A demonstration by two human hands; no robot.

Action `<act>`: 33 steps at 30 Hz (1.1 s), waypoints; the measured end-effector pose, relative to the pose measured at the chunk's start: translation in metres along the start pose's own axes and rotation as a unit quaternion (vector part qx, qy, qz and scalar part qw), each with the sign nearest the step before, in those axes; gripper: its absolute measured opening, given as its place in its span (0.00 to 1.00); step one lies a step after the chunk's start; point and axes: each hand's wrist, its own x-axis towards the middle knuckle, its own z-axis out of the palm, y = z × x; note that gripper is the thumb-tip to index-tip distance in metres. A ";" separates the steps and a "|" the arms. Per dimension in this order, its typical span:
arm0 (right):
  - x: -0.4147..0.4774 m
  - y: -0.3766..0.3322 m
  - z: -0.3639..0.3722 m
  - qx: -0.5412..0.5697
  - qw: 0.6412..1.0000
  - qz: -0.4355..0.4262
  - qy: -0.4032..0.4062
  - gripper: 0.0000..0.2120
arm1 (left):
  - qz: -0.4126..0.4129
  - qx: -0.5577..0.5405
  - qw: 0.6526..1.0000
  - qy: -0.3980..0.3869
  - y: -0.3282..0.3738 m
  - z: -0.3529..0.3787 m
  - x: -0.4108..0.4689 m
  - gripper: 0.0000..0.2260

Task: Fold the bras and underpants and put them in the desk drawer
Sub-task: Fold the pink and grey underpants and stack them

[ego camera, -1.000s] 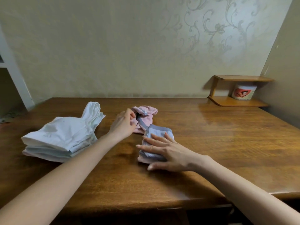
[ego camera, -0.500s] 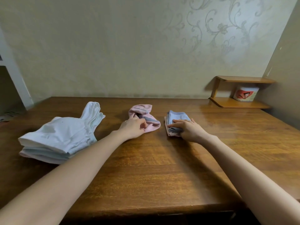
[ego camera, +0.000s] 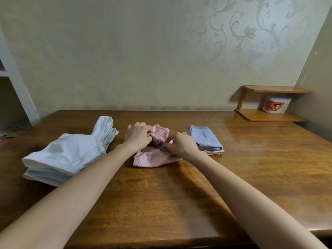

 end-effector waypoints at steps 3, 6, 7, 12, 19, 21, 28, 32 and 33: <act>-0.003 -0.005 -0.006 0.145 0.984 -0.008 0.100 0.15 | -0.029 -0.223 0.974 0.032 0.003 -0.020 -0.002 0.03; -0.004 -0.019 -0.025 0.388 0.918 -0.010 0.086 0.23 | -0.088 -0.540 0.837 0.014 0.024 -0.050 -0.005 0.06; -0.003 -0.022 -0.032 0.442 0.895 -0.004 0.062 0.21 | -0.087 -0.577 0.812 0.009 0.028 -0.059 -0.007 0.07; -0.005 -0.028 -0.063 0.534 0.846 -0.004 0.003 0.07 | -0.051 -0.598 0.800 -0.021 0.040 -0.089 -0.015 0.07; -0.011 -0.012 -0.089 0.650 0.755 0.027 -0.077 0.05 | -0.018 -0.733 0.634 -0.247 0.026 -0.101 -0.037 0.17; -0.016 -0.009 -0.092 0.683 0.706 -0.009 -0.186 0.10 | -0.013 -0.792 0.550 -0.265 0.029 -0.099 -0.043 0.14; -0.023 -0.020 -0.094 0.821 0.533 -0.036 -0.201 0.19 | -0.016 -0.564 0.795 -0.222 0.039 -0.079 -0.064 0.14; -0.023 -0.024 -0.104 0.841 0.535 -0.035 -0.070 0.10 | -0.010 -0.690 0.638 -0.340 0.047 -0.073 -0.079 0.09; -0.024 -0.019 -0.106 0.817 0.573 -0.062 -0.011 0.13 | -0.031 -0.761 0.561 -0.323 0.045 -0.072 -0.077 0.13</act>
